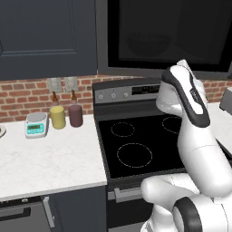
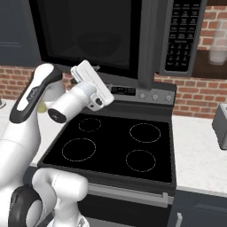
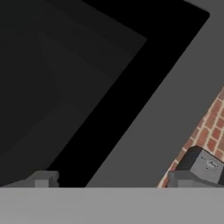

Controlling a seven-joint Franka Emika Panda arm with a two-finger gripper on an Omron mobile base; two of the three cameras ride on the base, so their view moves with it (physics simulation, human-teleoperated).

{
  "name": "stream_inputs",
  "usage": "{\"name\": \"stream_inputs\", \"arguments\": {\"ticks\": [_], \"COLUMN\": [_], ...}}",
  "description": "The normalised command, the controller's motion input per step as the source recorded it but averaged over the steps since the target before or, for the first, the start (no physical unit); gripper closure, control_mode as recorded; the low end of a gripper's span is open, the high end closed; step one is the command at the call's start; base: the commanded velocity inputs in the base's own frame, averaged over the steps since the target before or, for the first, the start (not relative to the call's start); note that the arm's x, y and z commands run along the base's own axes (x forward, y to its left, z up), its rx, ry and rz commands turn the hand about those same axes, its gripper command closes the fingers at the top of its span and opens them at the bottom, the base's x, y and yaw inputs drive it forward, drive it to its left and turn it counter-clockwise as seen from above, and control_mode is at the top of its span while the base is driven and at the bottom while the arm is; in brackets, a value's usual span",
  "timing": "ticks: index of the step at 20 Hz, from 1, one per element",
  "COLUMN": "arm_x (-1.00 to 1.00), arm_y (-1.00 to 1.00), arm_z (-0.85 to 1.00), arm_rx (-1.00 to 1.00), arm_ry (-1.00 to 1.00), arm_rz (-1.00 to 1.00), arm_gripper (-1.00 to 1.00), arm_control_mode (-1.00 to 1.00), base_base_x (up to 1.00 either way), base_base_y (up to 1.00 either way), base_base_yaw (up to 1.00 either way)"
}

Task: Open the microwave, place the bowl with waffle inside the microwave, then close the microwave door and turn it on.

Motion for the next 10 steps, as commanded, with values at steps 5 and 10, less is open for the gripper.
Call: {"name": "stream_inputs", "arguments": {"ticks": [5,10], "arm_x": [0.21,0.19], "arm_y": [0.0,0.0], "arm_z": [0.43,0.4], "arm_rx": [0.0,0.0], "arm_ry": [0.18,0.22], "arm_rz": [0.11,0.04], "arm_gripper": [-1.0,-1.0], "arm_control_mode": [-1.0,-1.0], "base_base_x": [0.0,0.0], "base_base_y": [0.0,0.0], "base_base_yaw": [0.0,0.0]}}
